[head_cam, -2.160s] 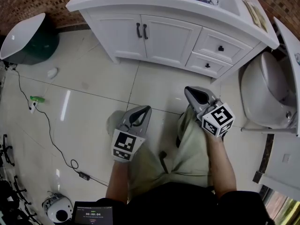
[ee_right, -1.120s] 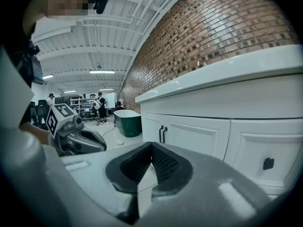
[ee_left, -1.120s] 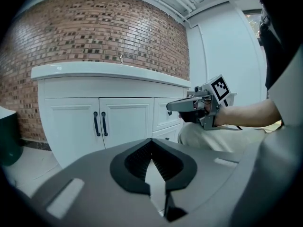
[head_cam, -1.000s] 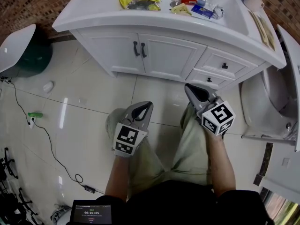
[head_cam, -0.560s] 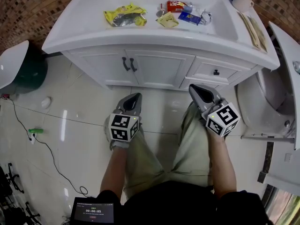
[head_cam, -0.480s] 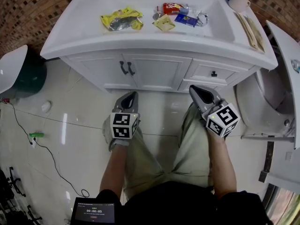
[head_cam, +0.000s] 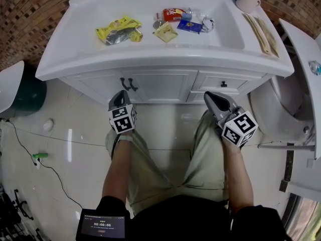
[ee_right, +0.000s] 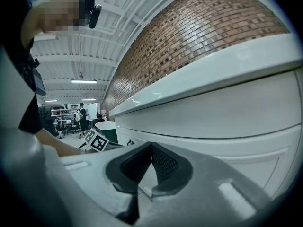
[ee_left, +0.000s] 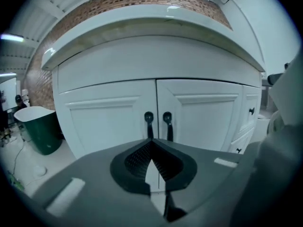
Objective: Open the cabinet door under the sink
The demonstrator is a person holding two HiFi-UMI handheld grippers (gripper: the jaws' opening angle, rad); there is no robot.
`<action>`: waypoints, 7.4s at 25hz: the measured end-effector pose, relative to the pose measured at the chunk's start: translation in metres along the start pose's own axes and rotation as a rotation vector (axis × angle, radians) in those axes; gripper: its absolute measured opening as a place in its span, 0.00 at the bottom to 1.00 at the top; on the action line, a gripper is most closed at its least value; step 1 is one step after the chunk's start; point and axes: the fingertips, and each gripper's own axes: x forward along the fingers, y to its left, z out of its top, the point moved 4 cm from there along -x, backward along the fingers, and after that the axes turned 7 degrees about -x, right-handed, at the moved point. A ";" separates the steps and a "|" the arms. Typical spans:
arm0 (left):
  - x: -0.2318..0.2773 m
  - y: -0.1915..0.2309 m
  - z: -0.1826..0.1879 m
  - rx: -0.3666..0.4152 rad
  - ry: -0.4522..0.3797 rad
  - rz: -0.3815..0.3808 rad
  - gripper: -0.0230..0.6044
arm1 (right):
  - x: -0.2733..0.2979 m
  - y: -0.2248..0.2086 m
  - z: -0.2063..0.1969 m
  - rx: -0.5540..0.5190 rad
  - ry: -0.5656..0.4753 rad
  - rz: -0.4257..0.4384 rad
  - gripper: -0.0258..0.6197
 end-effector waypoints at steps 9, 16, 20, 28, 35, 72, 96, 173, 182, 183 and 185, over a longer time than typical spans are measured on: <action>0.022 0.020 0.006 -0.100 0.008 0.007 0.06 | 0.007 -0.001 0.000 -0.006 0.015 -0.004 0.03; 0.021 0.010 0.009 -0.119 -0.032 -0.071 0.07 | 0.006 -0.003 0.000 -0.015 0.018 -0.011 0.03; 0.022 0.014 0.010 -0.153 -0.035 -0.072 0.12 | 0.005 -0.005 0.001 -0.013 0.015 -0.014 0.03; 0.017 0.011 0.014 -0.154 -0.054 -0.132 0.24 | 0.007 -0.007 -0.002 -0.008 0.011 -0.012 0.03; 0.033 0.008 0.011 -0.091 -0.042 -0.143 0.17 | 0.011 -0.007 -0.001 -0.006 0.016 -0.011 0.03; -0.031 0.021 -0.023 -0.105 -0.088 -0.123 0.13 | -0.050 0.051 0.003 -0.005 -0.013 0.107 0.03; -0.135 0.103 -0.071 -0.183 -0.098 -0.058 0.12 | 0.023 0.179 -0.002 -0.094 0.011 0.332 0.03; -0.450 -0.078 -0.132 -0.098 -0.241 -0.195 0.06 | -0.167 0.253 -0.057 -0.145 0.061 0.450 0.03; -0.476 -0.119 -0.150 -0.050 -0.220 -0.211 0.06 | -0.209 0.255 -0.071 -0.088 0.041 0.488 0.03; -0.478 -0.118 -0.152 -0.051 -0.218 -0.209 0.06 | -0.211 0.255 -0.071 -0.086 0.038 0.490 0.03; -0.482 -0.114 -0.154 -0.061 -0.216 -0.205 0.06 | -0.214 0.254 -0.073 -0.083 0.034 0.492 0.03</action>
